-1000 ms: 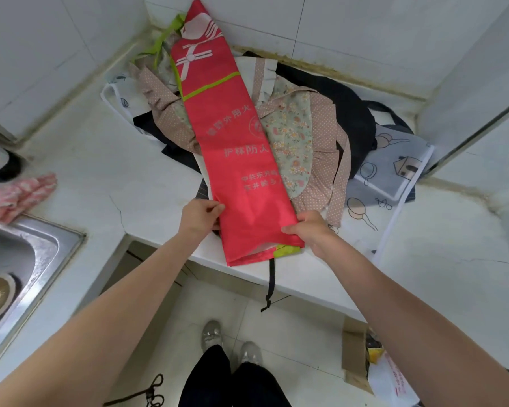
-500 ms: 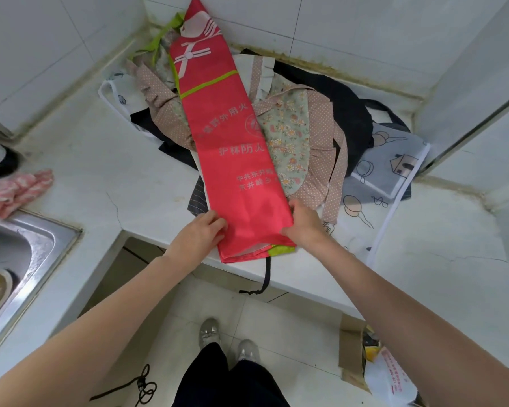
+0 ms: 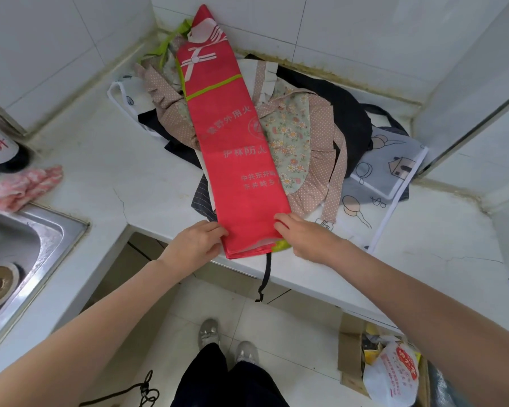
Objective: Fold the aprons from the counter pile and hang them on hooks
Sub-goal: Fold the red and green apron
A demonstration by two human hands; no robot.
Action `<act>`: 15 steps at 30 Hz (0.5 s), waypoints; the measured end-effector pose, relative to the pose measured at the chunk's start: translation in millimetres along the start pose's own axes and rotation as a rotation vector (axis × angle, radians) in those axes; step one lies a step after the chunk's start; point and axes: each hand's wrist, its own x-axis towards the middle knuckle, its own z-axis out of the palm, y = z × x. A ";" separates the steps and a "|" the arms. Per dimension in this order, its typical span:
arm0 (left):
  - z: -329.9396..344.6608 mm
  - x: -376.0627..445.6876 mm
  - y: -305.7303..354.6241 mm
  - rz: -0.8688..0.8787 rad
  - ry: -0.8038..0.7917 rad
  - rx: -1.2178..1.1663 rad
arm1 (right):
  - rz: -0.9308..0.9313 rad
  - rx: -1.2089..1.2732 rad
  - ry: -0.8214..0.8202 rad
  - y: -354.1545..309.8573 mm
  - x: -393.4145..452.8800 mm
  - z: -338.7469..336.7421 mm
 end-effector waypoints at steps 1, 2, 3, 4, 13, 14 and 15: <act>1.3 -3.6 1.1 -0.025 -0.006 -0.023 | 0.016 0.016 0.031 1.6 2.1 0.7; 1.1 -6.6 3.8 -0.068 -0.018 -0.062 | 0.045 0.040 0.041 1.5 4.8 0.1; 1.6 -8.8 5.6 -0.111 -0.021 -0.095 | 0.087 0.087 0.049 0.3 7.4 -1.5; 0.3 -9.5 7.0 -0.152 -0.023 -0.126 | 0.134 0.160 0.072 -1.2 11.1 -4.0; -21.0 -16.8 -7.7 -0.583 -0.037 -0.415 | 0.227 0.616 0.008 -21.2 13.1 -7.3; -22.8 -16.2 -9.7 -0.641 -0.051 -0.442 | 0.251 0.633 -0.006 -18.3 15.2 -4.5; -23.5 -14.7 -11.6 -0.684 -0.055 -0.463 | 0.308 0.702 -0.007 -15.2 17.8 -5.3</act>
